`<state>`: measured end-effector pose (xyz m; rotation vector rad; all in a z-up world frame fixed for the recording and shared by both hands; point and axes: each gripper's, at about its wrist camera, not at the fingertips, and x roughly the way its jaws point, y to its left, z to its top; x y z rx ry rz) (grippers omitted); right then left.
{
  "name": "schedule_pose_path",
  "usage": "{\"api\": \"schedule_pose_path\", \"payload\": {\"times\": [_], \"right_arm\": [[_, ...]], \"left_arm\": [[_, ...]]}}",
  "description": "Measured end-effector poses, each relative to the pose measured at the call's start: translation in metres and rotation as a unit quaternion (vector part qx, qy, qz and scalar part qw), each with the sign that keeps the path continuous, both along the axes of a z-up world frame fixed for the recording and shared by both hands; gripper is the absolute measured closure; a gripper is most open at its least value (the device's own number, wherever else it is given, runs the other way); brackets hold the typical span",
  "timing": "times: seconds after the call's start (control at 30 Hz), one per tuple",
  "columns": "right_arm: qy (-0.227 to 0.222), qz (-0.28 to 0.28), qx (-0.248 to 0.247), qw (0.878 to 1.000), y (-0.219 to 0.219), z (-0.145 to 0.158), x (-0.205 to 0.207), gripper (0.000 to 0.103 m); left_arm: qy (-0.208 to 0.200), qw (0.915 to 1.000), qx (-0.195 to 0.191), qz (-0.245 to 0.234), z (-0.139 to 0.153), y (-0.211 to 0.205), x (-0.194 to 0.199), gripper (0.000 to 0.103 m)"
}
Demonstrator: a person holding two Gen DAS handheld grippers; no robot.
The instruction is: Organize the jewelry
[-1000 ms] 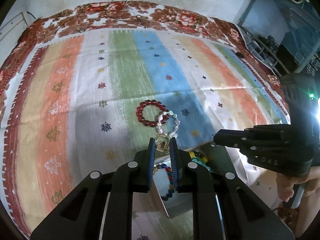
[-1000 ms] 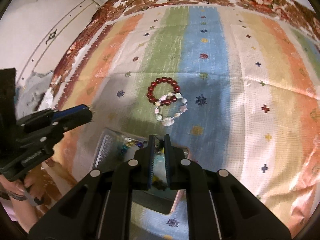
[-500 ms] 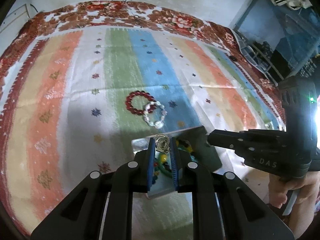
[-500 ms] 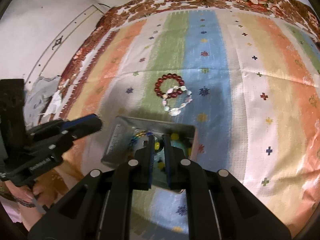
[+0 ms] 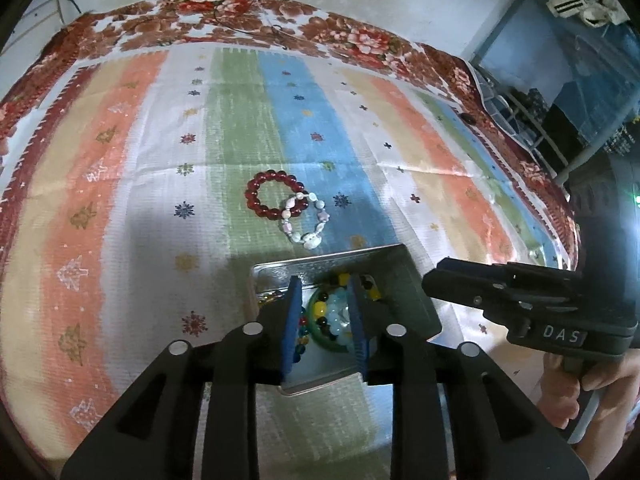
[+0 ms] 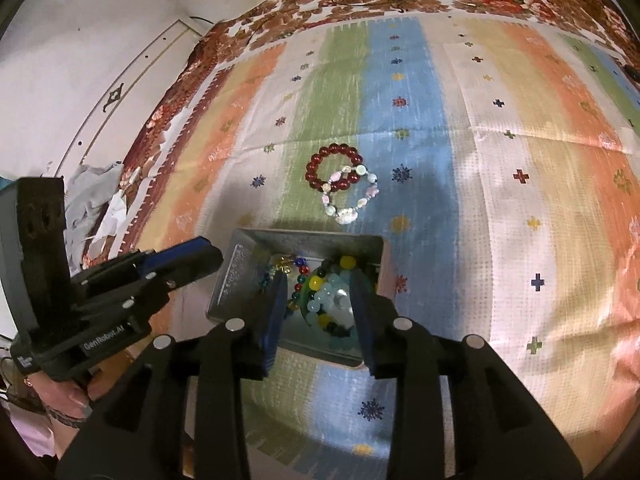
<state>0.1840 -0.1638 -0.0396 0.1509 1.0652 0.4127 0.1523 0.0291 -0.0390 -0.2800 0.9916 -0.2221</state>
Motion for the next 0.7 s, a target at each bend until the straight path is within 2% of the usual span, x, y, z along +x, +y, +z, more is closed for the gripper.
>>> {"api": "schedule_pose_path", "payload": {"times": [0.13, 0.37, 0.47, 0.57, 0.7], "right_arm": [[-0.002, -0.003, -0.007, 1.000, 0.000, -0.002, 0.003, 0.069], [0.006, -0.015, -0.003, 1.000, -0.004, -0.005, 0.014, 0.069], [0.011, -0.022, 0.002, 1.000, -0.008, -0.006, 0.020, 0.068], [0.015, -0.026, 0.004, 1.000, -0.011, -0.007, 0.027, 0.063], [0.019, -0.025, 0.001, 1.000, -0.009, -0.008, 0.038, 0.063]], "left_arm": [[-0.003, 0.9999, 0.011, 0.012, 0.001, 0.005, 0.002, 0.071], [0.010, 0.9995, 0.023, 0.021, -0.006, 0.004, 0.011, 0.070], [0.008, 0.9992, 0.031, 0.024, -0.005, 0.005, 0.013, 0.063], [0.005, 0.9988, 0.045, 0.019, -0.004, 0.003, 0.014, 0.057], [0.007, 0.9982, 0.057, 0.018, -0.006, 0.000, 0.018, 0.050]]}}
